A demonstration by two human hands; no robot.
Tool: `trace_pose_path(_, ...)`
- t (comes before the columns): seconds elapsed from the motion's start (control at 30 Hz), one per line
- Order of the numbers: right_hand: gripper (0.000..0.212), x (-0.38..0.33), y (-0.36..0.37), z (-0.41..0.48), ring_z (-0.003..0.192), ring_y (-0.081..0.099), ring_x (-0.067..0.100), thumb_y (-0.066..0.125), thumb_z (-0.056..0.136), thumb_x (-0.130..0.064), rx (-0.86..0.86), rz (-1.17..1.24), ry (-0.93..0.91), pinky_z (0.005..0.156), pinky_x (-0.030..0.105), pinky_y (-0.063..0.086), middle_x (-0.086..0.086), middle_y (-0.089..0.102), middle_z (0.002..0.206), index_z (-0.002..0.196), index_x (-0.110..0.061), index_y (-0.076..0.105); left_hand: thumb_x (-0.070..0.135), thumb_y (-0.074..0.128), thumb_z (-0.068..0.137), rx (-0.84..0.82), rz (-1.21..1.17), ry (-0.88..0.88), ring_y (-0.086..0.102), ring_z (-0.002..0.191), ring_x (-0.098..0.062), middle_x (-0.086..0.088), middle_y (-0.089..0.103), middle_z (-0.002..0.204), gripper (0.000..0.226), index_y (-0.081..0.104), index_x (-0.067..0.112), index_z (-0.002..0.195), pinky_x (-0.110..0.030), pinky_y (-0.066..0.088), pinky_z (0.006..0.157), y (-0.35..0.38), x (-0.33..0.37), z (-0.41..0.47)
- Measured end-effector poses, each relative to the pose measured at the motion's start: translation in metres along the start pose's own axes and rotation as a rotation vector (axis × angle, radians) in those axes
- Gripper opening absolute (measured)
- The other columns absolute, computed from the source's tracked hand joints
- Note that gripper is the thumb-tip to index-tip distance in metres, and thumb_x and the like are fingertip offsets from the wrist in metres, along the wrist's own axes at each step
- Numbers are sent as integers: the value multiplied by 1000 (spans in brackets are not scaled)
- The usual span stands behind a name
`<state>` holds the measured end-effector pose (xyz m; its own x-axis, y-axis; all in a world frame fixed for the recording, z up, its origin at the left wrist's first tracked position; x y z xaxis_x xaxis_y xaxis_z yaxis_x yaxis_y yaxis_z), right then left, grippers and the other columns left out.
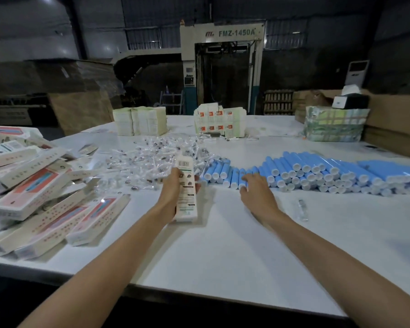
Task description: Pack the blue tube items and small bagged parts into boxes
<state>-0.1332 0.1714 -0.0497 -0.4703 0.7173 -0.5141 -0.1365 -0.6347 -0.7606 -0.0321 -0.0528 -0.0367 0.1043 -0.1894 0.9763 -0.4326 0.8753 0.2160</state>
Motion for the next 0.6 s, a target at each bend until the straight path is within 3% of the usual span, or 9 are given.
trace_pose_path(0.07, 40, 6, -5, 9, 140, 38, 28, 47, 104, -10, -74, -192, -33, 103, 42, 43, 8, 47, 150, 145, -7, 50, 34, 36, 113, -24, -99, -52, 80, 76, -24, -16, 82, 105, 42, 68, 9, 124, -31, 64, 59, 7, -8, 1)
trace_pose_path(0.13, 33, 13, -5, 12, 138, 41, 28, 43, 105, -8, -102, -296, -32, 102, 39, 43, 11, 51, 145, 137, -4, 53, 32, 38, 113, -45, -169, -90, 80, 79, -24, -18, 81, 111, 41, 67, 9, 130, -31, 63, 59, 10, -15, 0)
trace_pose_path(0.2, 26, 18, -2, 8, 130, 49, 28, 41, 107, -8, -91, -335, -52, 98, 37, 45, 12, 58, 134, 127, -4, 58, 32, 37, 114, -45, -209, -96, 79, 76, -23, -16, 82, 111, 40, 67, 11, 131, -30, 62, 56, 8, -19, -2)
trace_pose_path(0.3, 16, 20, -2, -3, 110, 60, 27, 43, 106, -8, -46, -388, -81, 80, 35, 49, 12, 65, 114, 105, -9, 60, 31, 37, 113, -36, -234, -76, 79, 74, -23, -16, 82, 110, 38, 67, 13, 128, -30, 62, 55, 1, -21, -1)
trace_pose_path(0.43, 31, 15, -11, -15, 95, 64, 29, 44, 109, -24, 26, -552, -136, 75, 37, 51, 9, 68, 101, 102, -9, 70, 33, 39, 111, -53, -252, -108, 79, 74, -25, -18, 81, 111, 40, 73, 12, 118, -33, 64, 63, 1, -22, 1)
trace_pose_path(0.5, 34, 12, -15, -14, 89, 66, 28, 45, 109, -30, 82, -532, -91, 66, 35, 45, 8, 69, 94, 98, -9, 70, 32, 41, 109, -62, -254, -120, 79, 75, -26, -19, 81, 111, 40, 75, 12, 115, -33, 65, 65, 3, -23, 0)
trace_pose_path(0.6, 31, 6, -17, 2, 92, 65, 33, 45, 109, -31, 72, -362, 20, 66, 36, 44, 13, 68, 97, 110, -7, 64, 29, 42, 108, -78, -265, -125, 79, 74, -27, -22, 80, 110, 37, 73, 10, 115, -33, 65, 62, 4, -24, -2)
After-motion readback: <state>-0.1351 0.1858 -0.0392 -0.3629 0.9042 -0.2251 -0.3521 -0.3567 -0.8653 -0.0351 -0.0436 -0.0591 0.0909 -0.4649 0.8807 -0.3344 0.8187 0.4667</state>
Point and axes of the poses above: each hand's wrist, its own z-axis towards the middle knuckle, its own y-axis out of the palm, x = y × z, the point moved 3 cm from there along z, towards the middle knuckle
